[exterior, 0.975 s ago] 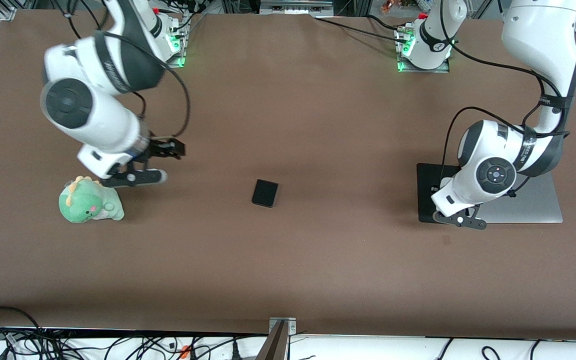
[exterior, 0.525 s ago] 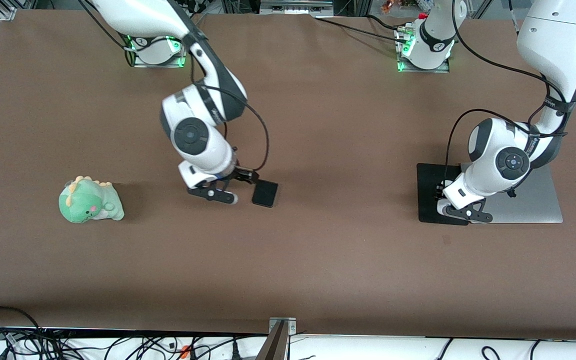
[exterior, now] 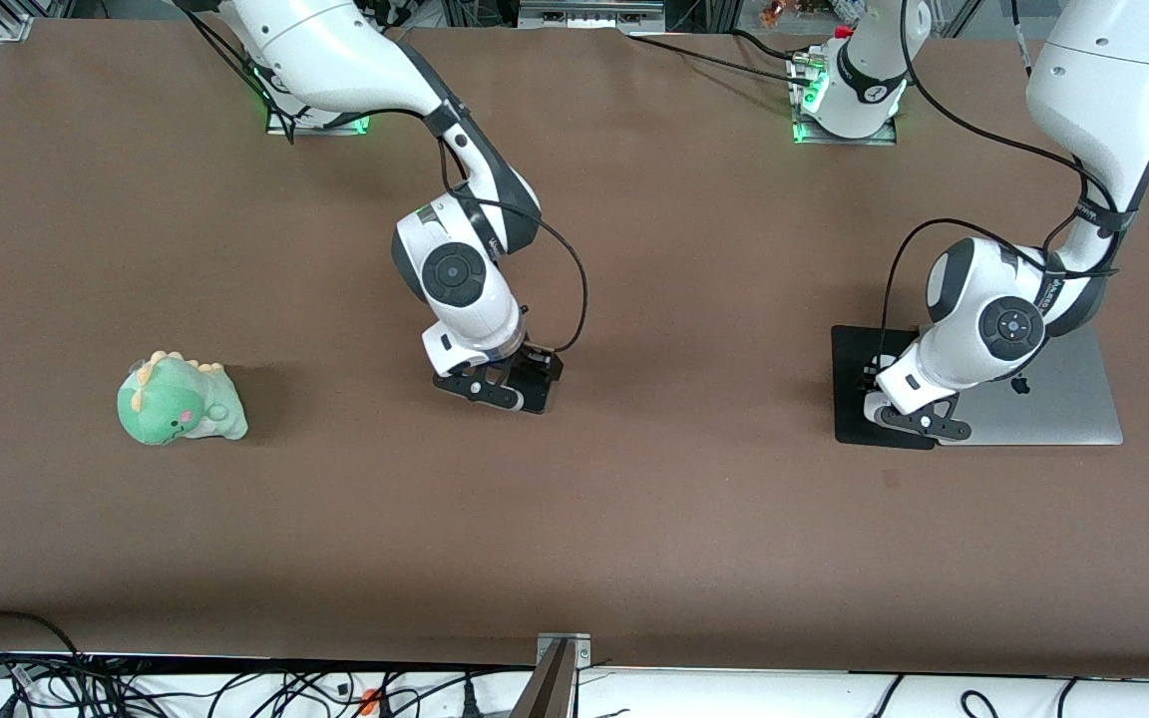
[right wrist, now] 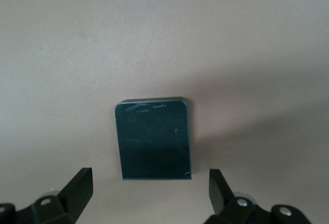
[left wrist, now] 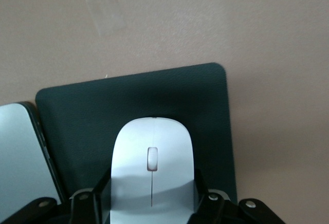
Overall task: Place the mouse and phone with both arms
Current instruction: 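Lower the right gripper onto the black phone and grasp it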
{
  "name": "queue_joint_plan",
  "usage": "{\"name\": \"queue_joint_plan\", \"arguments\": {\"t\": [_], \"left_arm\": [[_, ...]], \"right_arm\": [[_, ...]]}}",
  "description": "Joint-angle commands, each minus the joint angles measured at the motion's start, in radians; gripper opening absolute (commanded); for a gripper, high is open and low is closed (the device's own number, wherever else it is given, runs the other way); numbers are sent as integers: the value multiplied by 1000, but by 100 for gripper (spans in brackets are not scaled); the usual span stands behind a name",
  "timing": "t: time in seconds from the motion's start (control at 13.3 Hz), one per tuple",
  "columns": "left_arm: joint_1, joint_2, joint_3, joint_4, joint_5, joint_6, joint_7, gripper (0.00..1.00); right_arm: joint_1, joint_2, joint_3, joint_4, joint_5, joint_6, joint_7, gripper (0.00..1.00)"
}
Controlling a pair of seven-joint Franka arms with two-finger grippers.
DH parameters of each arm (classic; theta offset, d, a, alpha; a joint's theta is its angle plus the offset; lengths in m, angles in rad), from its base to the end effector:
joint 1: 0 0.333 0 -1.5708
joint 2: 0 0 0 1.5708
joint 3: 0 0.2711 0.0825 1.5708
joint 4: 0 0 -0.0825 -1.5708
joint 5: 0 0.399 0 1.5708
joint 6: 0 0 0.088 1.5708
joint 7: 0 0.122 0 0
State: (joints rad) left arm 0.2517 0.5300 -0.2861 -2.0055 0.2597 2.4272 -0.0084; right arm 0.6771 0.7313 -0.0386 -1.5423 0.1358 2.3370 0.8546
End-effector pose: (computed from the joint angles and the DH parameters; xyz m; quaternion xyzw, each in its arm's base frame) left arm 0.5819 -0.0246 0.1258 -0.9944 0.0988 0.0374 0.0094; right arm 0.5551 0.4198 0.1690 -0.9878 0.1475 0.0019 0.0495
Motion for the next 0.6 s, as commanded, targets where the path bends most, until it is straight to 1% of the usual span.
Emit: {"name": "queue_joint_plan", "arguments": {"t": [0.0, 0.15, 0.22, 0.38, 0.53], "left_arm": [[15, 22, -10, -3, -17, 15, 24, 48], [35, 50, -10, -4, -17, 58, 24, 50], [41, 54, -10, -4, -16, 61, 24, 54], [41, 51, -10, 1, -16, 56, 18, 100], [40, 48, -10, 5, -16, 53, 16, 100]], "right_arm": [[22, 33, -9, 11, 2, 24, 4, 100], [24, 42, -9, 8, -1, 24, -2, 100], [28, 49, -9, 8, -16, 24, -2, 100], [30, 62, -10, 7, -45, 25, -2, 100], [32, 83, -9, 8, -45, 60, 0, 100]]}}
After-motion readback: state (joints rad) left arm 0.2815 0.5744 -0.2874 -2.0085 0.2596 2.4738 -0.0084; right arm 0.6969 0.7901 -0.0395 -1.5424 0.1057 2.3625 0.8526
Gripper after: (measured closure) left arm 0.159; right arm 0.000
